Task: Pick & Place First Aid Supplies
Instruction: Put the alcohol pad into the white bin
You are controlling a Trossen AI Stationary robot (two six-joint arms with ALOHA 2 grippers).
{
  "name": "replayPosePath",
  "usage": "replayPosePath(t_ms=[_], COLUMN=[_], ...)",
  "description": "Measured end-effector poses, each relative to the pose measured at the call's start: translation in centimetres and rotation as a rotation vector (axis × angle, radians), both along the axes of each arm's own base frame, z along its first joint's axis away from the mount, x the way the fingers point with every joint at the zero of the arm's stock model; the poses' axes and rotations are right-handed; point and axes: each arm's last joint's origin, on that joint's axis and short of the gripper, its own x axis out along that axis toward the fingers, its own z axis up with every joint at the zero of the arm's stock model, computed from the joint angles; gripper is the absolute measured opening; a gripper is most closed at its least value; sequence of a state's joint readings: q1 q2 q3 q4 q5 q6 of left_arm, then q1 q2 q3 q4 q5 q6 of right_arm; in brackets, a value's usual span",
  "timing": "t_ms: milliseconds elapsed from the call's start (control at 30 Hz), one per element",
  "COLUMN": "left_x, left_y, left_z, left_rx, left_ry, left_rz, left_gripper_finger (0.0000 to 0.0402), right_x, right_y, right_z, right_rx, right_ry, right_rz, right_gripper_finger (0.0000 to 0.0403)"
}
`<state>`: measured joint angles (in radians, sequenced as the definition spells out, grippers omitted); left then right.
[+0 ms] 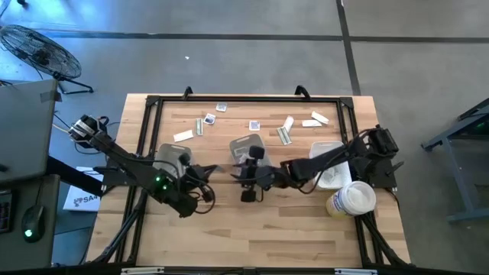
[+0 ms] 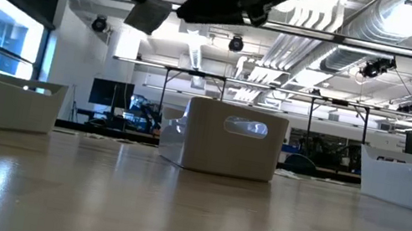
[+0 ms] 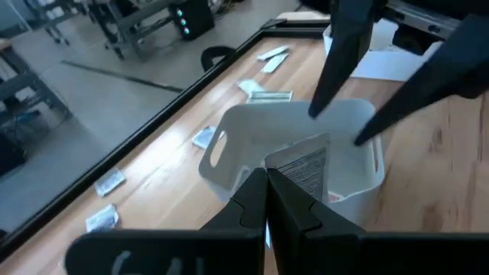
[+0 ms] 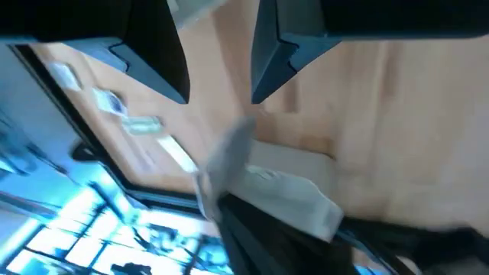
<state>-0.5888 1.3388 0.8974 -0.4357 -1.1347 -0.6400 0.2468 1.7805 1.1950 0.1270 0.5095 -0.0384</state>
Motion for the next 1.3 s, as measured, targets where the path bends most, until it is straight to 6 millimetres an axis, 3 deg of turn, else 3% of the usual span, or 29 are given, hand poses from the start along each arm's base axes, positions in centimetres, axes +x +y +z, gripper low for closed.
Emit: replayPosePath(t_ms=[200, 433, 567, 733, 900, 1133, 1300], left_x=[0.5, 0.8, 0.8, 0.7, 0.8, 1.6, 1.7], left_y=[-0.3, -0.5, -0.5, -0.5, -0.4, 0.9, 2.2], left_z=[0.5, 0.9, 0.9, 0.8, 0.8, 0.5, 0.0], left_rx=[0.042, 0.057, 0.057, 0.060, 0.044, -0.022, -0.007], left_ry=[-0.004, -0.018, -0.017, -0.011, -0.001, 0.056, 0.115], left_rz=[-0.039, -0.056, -0.057, -0.057, -0.074, -0.105, -0.061], left_gripper_finger=[0.0000, 0.0000, 0.0000, 0.0000, 0.0006, 0.0089, 0.0155], right_x=[0.6, 0.9, 0.9, 0.9, 0.9, 0.3, -2.1], right_y=[-0.6, -1.7, -1.9, -1.9, -2.0, -2.1, -2.8], right_z=[0.5, 0.8, 0.8, 0.7, 0.7, 0.5, 1.2], right_rx=[0.102, 0.135, 0.136, 0.134, 0.119, 0.085, 0.062], right_ry=[-0.055, -0.088, -0.090, -0.088, -0.085, -0.017, 0.143], right_rz=[0.134, 0.108, 0.086, 0.083, 0.070, 0.027, -0.105], right_gripper_finger=[0.0133, 0.0131, 0.0098, 0.0015, 0.0017, 0.0005, 0.0002])
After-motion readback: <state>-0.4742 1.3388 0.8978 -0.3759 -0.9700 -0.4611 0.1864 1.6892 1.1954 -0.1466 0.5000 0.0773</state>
